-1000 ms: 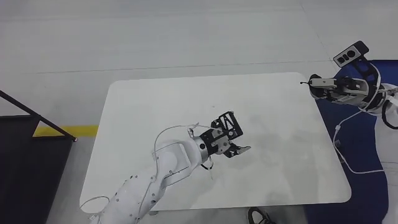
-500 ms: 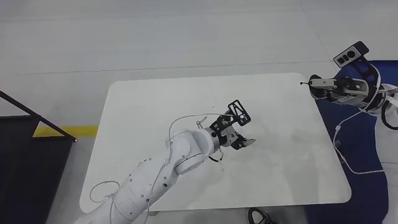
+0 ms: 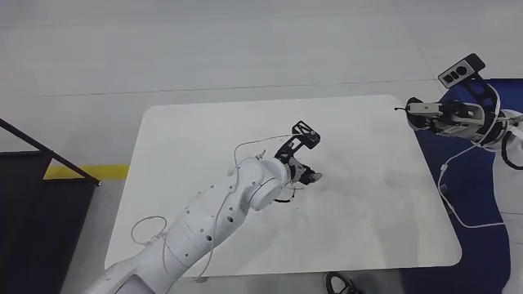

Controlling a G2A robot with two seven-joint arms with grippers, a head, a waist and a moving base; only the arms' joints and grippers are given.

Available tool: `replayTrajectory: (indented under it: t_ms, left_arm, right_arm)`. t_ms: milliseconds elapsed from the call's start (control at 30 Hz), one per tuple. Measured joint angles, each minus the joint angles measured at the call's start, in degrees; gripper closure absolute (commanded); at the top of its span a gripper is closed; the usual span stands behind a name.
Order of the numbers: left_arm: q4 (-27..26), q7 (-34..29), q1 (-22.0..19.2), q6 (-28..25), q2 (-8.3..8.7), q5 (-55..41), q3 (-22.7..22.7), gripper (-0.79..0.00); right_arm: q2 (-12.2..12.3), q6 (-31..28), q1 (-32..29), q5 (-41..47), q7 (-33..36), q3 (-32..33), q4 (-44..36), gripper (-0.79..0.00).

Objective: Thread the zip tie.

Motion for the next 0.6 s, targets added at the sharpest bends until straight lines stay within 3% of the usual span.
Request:
replayTrajectory:
  t_ms: [133, 200, 600]
  left_arm:
    - [0.93, -1.33, 0.54, -0.17, -0.07, -0.80, 0.00, -0.779]
    - [1.91, -3.20, 0.22, 0.61, -0.38, -1.68, -0.12, -0.351]
    - [1.57, -15.67, -1.84, 8.68, -2.11, -1.76, 0.59, -0.280]
  right_arm:
    - [0.00, 0.00, 0.00, 0.00, 0.00, 0.00, 0.00, 0.000]
    - [0.00, 0.00, 0.00, 0.00, 0.00, 0.00, 0.00, 0.000]
    - [0.00, 0.00, 0.00, 0.00, 0.00, 0.00, 0.00, 0.000]
